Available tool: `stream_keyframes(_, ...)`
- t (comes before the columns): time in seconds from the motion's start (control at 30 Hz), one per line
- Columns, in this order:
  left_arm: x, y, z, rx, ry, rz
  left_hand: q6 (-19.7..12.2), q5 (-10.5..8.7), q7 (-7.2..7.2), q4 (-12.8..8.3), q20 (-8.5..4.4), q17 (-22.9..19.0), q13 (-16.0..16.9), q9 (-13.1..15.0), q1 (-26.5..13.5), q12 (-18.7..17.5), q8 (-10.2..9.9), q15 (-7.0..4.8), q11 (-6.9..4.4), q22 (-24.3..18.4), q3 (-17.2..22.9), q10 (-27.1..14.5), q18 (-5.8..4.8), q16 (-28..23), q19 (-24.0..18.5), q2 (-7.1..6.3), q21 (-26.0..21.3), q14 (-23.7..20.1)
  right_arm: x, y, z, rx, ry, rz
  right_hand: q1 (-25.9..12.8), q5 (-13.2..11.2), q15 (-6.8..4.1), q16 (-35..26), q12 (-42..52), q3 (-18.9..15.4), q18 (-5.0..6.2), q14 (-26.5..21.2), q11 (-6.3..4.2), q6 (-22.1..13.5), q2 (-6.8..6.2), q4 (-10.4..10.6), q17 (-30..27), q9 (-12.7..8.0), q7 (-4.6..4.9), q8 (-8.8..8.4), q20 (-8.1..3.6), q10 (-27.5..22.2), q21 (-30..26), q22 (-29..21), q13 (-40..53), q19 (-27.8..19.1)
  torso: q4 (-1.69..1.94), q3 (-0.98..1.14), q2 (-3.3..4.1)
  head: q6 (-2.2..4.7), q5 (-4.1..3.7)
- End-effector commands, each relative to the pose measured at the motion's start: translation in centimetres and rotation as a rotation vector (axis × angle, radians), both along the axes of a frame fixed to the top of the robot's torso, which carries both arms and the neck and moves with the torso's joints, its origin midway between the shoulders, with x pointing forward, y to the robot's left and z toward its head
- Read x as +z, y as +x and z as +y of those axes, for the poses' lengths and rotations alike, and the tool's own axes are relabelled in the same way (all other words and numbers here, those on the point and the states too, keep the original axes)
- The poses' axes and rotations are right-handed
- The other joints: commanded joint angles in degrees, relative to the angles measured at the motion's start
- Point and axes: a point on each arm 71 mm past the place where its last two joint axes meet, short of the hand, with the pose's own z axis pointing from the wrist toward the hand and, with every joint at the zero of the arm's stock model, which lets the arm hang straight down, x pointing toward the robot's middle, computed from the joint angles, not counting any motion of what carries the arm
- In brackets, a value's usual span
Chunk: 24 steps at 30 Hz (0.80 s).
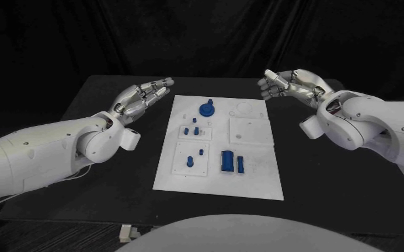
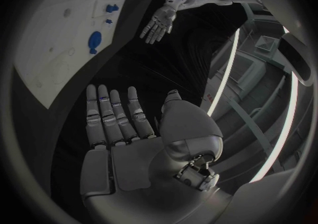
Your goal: Assemble the parts on the task board
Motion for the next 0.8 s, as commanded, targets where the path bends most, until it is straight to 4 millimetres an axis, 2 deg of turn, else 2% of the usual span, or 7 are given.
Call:
stream_keyframes(0.03,1.8,0.0,0.0,0.044,-0.043,-0.264,-3.61,-0.81,-1.33,0.12,-0.19,-0.45,-0.35,-0.34,-0.48,-2.98,-2.16,-0.26,-1.63,-0.33,-0.53,-3.13,0.62,-1.18,-0.42,-0.13,-0.23,-1.19,0.5,-0.2,-0.1,0.031,0.219,-0.098,1.41,-0.33,-0.1,-5.57,-4.71,-1.12,0.09,-11.33,-1.99,-6.09,0.36,0.01,-4.31,-6.21,-3.34,-3.41,0.37,-7.33,-0.69,-17.21,-6.49,-17.32,-0.52,0.23,-1.3,0.0,0.36)
stream_keyframes(0.27,1.9,0.0,-0.2,0.049,-0.042,-0.286,-4.05,-3.13,-2.89,0.14,-0.8,-0.45,-0.37,-0.44,-2.16,-3.07,-4.06,-0.52,-3.43,-0.51,-1.69,-3.57,0.54,-1.18,-0.46,-0.01,-0.25,-1.19,-0.6,-0.3,-0.5,0.042,0.257,-0.112,3.4,-0.06,-3.58,-11.1,-7.82,-4.58,4.51,-29.86,-4.19,-14.91,2.05,0.0,-10.46,-21.34,-7.05,-6.93,1.03,-18.48,-2.46,-38.0,-21.84,-31.41,-0.65,0.28,-1.75,0.0,0.86)
stream_keyframes(0.3,0.1,0.3,-0.2,0.036,0.048,-0.046,-12.52,-10.82,-0.39,-4.84,-5.44,-0.45,-2.34,-3.14,-26.98,-6.42,-6.96,1.83,1.61,-4.4,3.09,-5.32,-2.93,-1.18,-2.83,-3.15,-1.85,-1.19,-0.9,-0.2,-0.4,0.017,0.164,-0.064,-14.73,-2.5,-6.02,-14.71,-11.3,1.94,1.31,-30.54,-6.85,-20.59,-1.58,-5.0,-12.14,-23.85,-4.93,-9.79,-3.39,-20.02,-2.99,-41.8,-24.52,-32.41,-0.48,0.23,-1.37,0.01,0.56)
stream_keyframes(0.4,0.1,0.3,-0.4,0.044,0.048,-0.047,-14.35,-12.54,-0.39,-5.8,-5.44,-0.45,-2.34,-3.14,-32.3,-7.24,-6.96,1.83,1.61,-4.4,3.82,-9.55,-2.93,-1.18,-2.83,-3.76,-1.85,-1.19,-0.9,-0.1,-0.2,0.007,0.171,-0.065,-31.76,-8.33,-9.24,-14.71,-14.96,8.17,-4.42,-35.69,-13.11,-27.14,-4.46,-10.09,-12.14,-27.54,-4.93,-9.79,-8.04,-25.77,-2.99,-41.8,-28.43,-32.41,-0.51,0.24,-1.37,0.35,0.52)
stream_keyframes(0.43,0.2,0.3,-0.5,0.05,0.047,-0.047,-15.02,-13.18,-0.39,-6.19,-5.44,-0.45,-2.34,-3.14,-34.34,-7.59,-6.96,1.83,1.61,-4.4,4.22,-9.55,-2.93,-1.18,-2.83,-4.01,-1.85,-1.19,-1.0,-0.1,0.0,0.0,0.176,-0.066,-35.87,-8.33,-13.44,-14.71,-19.71,9.57,-4.42,-35.69,-13.11,-28.59,-5.36,-11.23,-12.14,-28.36,-4.93,-9.79,-9.08,-25.77,-2.99,-41.8,-29.29,-32.41,-0.54,0.25,-1.37,0.58,0.5)
stream_keyframes(0.5,0.3,0.4,-0.9,0.07,0.047,-0.048,-16.59,-14.59,-0.39,-7.06,-5.44,-0.45,-2.34,-3.14,-38.84,-8.18,-6.96,1.83,1.61,-4.4,5.09,-9.55,-3.63,-1.18,-2.83,-4.56,-1.85,-1.19,-1.0,0.1,0.5,-0.025,0.194,-0.068,-42.8,-8.33,-13.44,-14.71,-19.71,11.87,-4.42,-35.69,-13.11,-31.04,-9.88,-16.65,-12.14,-32.43,-4.93,-9.79,-14.16,-25.77,-2.99,-41.8,-33.58,-32.41,-0.62,0.29,-1.37,1.38,0.4)
stream_keyframes(0.8,1.2,1.0,-3.6,0.23,0.042,-0.036,-21.57,-19.17,-0.39,-9.95,-5.44,-0.45,-2.34,-3.14,-53.4,-10.31,-6.96,1.83,1.61,-4.4,7.77,-9.55,-5.16,-1.18,-2.83,-6.36,-1.85,-1.19,-1.7,0.9,4.1,-0.224,0.321,-0.053,-55.77,-8.33,-13.44,-14.71,-19.71,16.4,-4.42,-35.69,-13.11,-35.64,-9.88,-16.65,-12.14,-32.43,-4.93,-9.79,-14.16,-25.77,-2.99,-41.8,-33.58,-32.41,-1.26,0.61,-1.34,7.7,-0.31)
